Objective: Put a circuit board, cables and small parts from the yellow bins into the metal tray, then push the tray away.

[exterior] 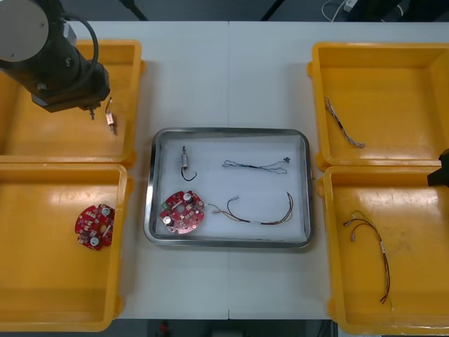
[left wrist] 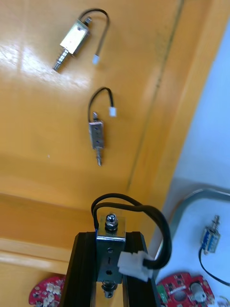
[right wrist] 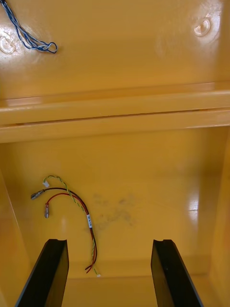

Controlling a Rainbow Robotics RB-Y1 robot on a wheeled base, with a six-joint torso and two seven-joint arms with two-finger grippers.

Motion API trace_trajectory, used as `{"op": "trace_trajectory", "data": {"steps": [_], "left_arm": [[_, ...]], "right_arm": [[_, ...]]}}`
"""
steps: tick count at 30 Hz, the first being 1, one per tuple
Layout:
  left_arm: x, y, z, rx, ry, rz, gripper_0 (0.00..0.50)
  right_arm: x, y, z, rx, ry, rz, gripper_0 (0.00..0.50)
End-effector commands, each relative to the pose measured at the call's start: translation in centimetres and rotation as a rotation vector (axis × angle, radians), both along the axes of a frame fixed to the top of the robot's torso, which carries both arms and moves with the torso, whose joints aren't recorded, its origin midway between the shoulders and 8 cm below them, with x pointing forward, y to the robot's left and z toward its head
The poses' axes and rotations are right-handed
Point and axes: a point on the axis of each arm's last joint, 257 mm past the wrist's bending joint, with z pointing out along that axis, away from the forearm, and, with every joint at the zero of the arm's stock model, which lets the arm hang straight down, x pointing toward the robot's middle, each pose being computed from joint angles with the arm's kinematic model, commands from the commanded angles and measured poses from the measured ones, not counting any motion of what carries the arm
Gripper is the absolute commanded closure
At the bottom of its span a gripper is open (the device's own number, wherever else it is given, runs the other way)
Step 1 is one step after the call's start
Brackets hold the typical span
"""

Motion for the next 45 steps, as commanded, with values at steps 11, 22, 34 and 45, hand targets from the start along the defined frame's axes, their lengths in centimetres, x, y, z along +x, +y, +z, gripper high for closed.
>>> {"op": "trace_trajectory", "data": {"steps": [11, 22, 34, 45], "left_arm": [[-2.2, -11.7, 0.0, -0.203, -0.015, 0.006, 0.5], [-3.1, -16.0, -3.2, -0.189, -0.05, 0.002, 0.5], [-3.5, -18.0, -7.1, -0.087, -0.078, -0.011, 0.5], [-3.9, -19.8, -10.6, -0.085, -0.102, -0.019, 0.5]], "right_arm": [[-0.1, 0.1, 0.6, -0.026, -0.022, 0.045, 0.0], [-0.1, 0.1, 0.6, -0.026, -0.022, 0.045, 0.0], [-0.1, 0.1, 0.6, -0.026, -0.022, 0.045, 0.0], [-0.1, 0.1, 0.6, -0.026, -0.022, 0.045, 0.0]]}}
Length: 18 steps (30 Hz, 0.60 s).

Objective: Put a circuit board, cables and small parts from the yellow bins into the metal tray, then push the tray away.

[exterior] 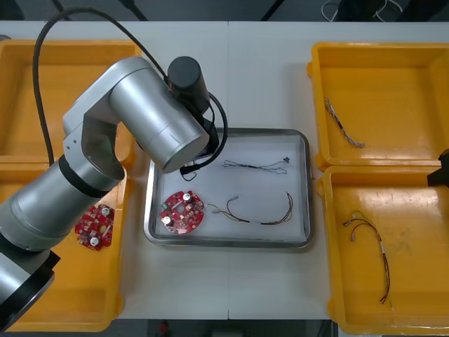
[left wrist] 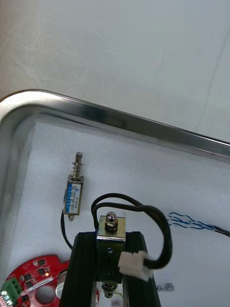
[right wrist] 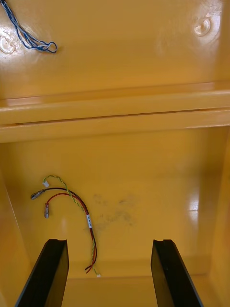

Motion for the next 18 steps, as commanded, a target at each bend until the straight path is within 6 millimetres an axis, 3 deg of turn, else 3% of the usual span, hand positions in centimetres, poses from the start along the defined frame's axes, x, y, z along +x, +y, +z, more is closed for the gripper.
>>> {"op": "trace_trajectory", "data": {"steps": [1, 11, 18], "left_arm": [[-0.6, -1.7, -2.1, -0.019, -0.012, -0.011, 0.5], [1.0, -3.5, -4.7, -0.057, -0.041, -0.016, 0.5], [0.4, -4.1, -5.8, -0.055, -0.033, -0.013, 0.5]], "right_arm": [[-0.1, 0.1, 0.6, -0.026, -0.021, 0.044, 0.0], [-0.1, 0.1, 0.6, -0.026, -0.021, 0.044, 0.0], [-0.1, 0.1, 0.6, -0.026, -0.021, 0.044, 0.0]]}}
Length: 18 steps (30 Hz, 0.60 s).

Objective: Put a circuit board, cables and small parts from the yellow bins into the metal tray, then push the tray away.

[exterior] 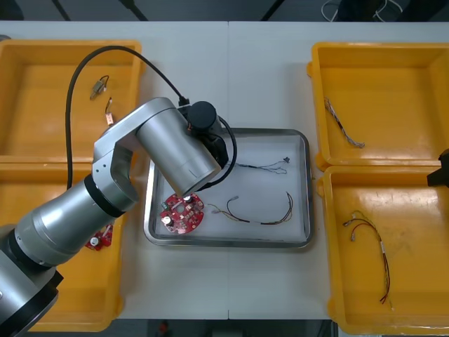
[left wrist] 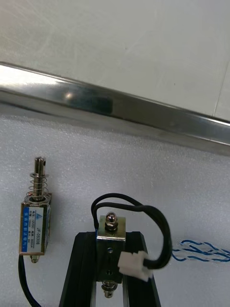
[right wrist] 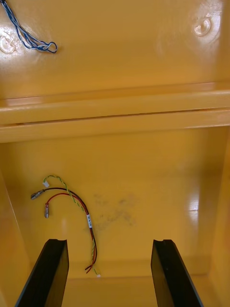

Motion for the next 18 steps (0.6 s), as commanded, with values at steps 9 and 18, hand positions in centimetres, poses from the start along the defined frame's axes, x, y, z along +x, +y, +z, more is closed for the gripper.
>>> {"op": "trace_trajectory", "data": {"steps": [9, 18], "left_arm": [[-1.5, -1.2, -1.4, -0.043, 0.014, 0.06, 0.452], [-1.2, -0.5, -1.2, -0.017, 0.0, 0.073, 0.326]], "right_arm": [[-0.1, 0.1, 0.6, -0.026, -0.021, 0.044, 0.0], [-0.1, 0.1, 0.6, -0.026, -0.021, 0.044, 0.0]]}}
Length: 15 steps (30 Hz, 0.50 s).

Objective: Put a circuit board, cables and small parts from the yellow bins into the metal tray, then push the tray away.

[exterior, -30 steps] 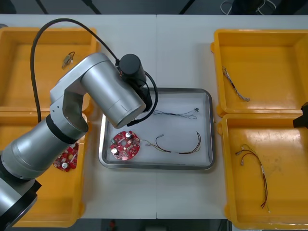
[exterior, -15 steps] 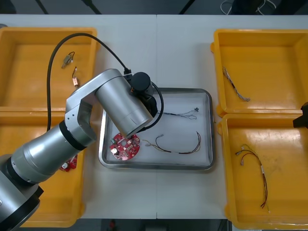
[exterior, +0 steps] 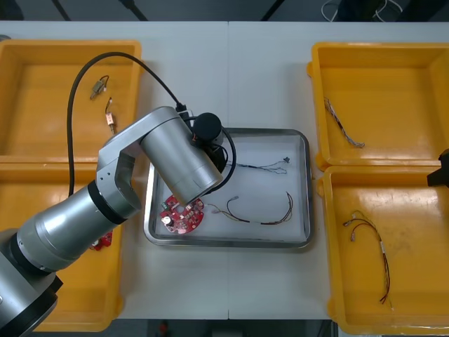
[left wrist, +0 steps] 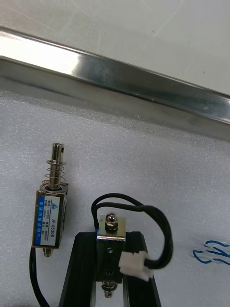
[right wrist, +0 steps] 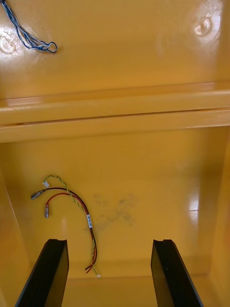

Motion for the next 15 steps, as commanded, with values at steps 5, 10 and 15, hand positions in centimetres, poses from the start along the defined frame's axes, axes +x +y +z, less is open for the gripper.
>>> {"op": "trace_trajectory", "data": {"steps": [5, 10, 15], "left_arm": [[-0.6, -1.3, 0.0, -0.039, -0.007, 0.028, 0.125], [-0.4, -1.4, 0.7, -0.041, -0.029, 0.024, 0.025], [-0.9, -1.5, 2.4, -0.049, -0.043, 0.015, 0.0]], "right_arm": [[-0.1, 0.1, 0.6, -0.026, -0.021, 0.044, 0.0], [-0.1, 0.1, 0.6, -0.026, -0.021, 0.044, 0.0], [-0.1, 0.1, 0.6, -0.026, -0.021, 0.044, 0.0]]}}
